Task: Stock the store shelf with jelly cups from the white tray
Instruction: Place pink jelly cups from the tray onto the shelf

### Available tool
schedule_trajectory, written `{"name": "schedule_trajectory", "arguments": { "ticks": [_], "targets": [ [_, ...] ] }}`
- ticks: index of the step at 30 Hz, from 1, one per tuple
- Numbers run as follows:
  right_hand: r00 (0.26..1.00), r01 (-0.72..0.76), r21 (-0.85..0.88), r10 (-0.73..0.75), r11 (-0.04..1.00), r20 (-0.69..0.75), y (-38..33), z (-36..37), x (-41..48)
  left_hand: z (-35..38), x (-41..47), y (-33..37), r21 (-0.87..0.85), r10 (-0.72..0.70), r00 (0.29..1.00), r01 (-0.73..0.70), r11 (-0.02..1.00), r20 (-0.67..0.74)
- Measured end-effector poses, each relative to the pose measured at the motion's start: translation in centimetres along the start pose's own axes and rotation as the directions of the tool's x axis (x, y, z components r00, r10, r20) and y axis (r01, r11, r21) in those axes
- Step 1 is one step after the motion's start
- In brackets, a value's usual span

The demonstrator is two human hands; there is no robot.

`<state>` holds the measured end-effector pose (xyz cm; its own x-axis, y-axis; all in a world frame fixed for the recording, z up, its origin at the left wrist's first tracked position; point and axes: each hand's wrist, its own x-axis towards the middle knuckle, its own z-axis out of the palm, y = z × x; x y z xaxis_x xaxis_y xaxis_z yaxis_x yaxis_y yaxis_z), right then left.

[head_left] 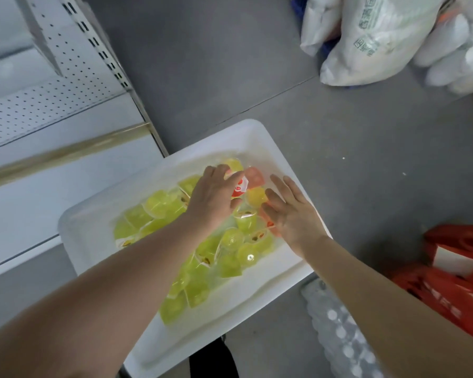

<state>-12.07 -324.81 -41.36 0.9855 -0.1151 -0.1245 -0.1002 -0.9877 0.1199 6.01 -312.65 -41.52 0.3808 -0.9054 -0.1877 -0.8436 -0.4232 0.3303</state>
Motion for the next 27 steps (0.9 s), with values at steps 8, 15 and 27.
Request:
{"name": "schedule_trajectory", "arguments": {
  "ticks": [8, 15, 27],
  "targets": [
    [0.949, -0.003, -0.217, 0.071, 0.976, 0.307, -0.6, -0.9, 0.7, -1.1, -0.1, -0.3, 0.080, 0.020, 1.000, -0.020, 0.997, -0.004],
    [0.944, 0.002, -0.087, 0.027, 0.996, 0.328, -1.3, -1.1, 0.2, -2.9, -5.0, -2.5, -0.038, -0.083, 0.996, 0.082, 0.996, -0.029],
    [0.803, -0.271, -0.211, 0.342, 0.939, 0.488, -5.5, -1.7, 2.4, -3.4, -11.3, -4.6, -0.240, -0.154, 0.988, 0.156, 0.958, 0.030]
  ]
}}
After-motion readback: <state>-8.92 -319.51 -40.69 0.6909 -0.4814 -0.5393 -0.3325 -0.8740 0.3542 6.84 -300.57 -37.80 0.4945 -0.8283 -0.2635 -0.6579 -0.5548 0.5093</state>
